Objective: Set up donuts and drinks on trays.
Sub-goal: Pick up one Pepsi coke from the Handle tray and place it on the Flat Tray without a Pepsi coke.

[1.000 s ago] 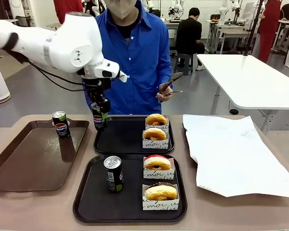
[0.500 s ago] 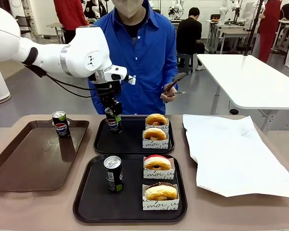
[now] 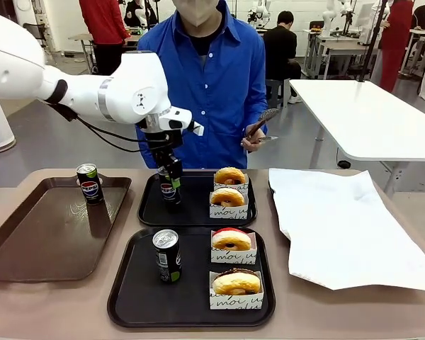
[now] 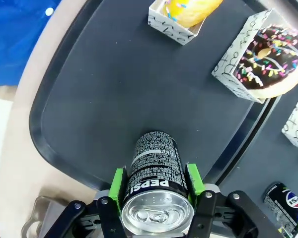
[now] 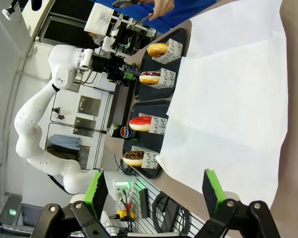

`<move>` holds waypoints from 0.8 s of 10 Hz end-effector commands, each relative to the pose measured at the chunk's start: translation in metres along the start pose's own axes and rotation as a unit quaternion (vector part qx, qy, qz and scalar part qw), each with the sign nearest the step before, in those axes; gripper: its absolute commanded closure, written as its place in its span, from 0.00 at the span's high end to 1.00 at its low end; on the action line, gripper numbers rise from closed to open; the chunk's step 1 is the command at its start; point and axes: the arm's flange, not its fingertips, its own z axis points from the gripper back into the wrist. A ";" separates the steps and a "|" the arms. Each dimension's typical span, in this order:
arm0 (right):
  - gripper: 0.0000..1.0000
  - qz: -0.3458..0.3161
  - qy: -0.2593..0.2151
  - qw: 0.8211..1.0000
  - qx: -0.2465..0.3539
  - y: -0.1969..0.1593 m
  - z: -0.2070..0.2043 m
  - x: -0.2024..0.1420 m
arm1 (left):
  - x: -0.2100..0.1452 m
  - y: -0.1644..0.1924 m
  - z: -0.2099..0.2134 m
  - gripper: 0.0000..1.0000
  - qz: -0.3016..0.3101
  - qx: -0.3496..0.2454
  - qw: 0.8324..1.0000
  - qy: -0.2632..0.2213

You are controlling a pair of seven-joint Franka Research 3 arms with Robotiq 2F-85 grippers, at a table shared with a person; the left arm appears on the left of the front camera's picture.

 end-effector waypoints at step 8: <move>1.00 0.004 -0.011 1.000 0.013 0.000 -0.001 0.002 | -0.018 -0.031 0.057 1.00 -0.002 0.092 0.995 -0.044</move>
